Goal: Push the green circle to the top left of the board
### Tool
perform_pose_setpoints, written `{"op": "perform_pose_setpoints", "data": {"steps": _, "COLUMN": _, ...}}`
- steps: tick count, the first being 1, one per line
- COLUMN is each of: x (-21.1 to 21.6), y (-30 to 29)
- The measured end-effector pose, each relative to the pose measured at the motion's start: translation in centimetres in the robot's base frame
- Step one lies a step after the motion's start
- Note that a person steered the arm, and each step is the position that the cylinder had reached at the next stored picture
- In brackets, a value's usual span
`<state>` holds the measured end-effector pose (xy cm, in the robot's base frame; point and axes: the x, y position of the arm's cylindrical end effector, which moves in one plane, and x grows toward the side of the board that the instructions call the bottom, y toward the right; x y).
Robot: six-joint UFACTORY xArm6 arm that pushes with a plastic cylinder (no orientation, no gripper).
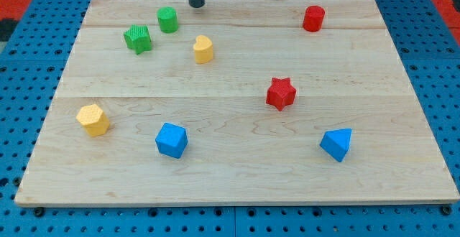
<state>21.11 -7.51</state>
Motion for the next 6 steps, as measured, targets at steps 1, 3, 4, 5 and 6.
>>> {"op": "perform_pose_setpoints", "data": {"steps": 1, "x": 1.9, "y": 5.7}}
{"op": "perform_pose_setpoints", "data": {"steps": 3, "x": 6.1, "y": -5.5}}
{"op": "perform_pose_setpoints", "data": {"steps": 4, "x": 4.4, "y": -5.6}}
{"op": "perform_pose_setpoints", "data": {"steps": 5, "x": 3.2, "y": -8.5}}
{"op": "perform_pose_setpoints", "data": {"steps": 6, "x": 3.3, "y": -11.4}}
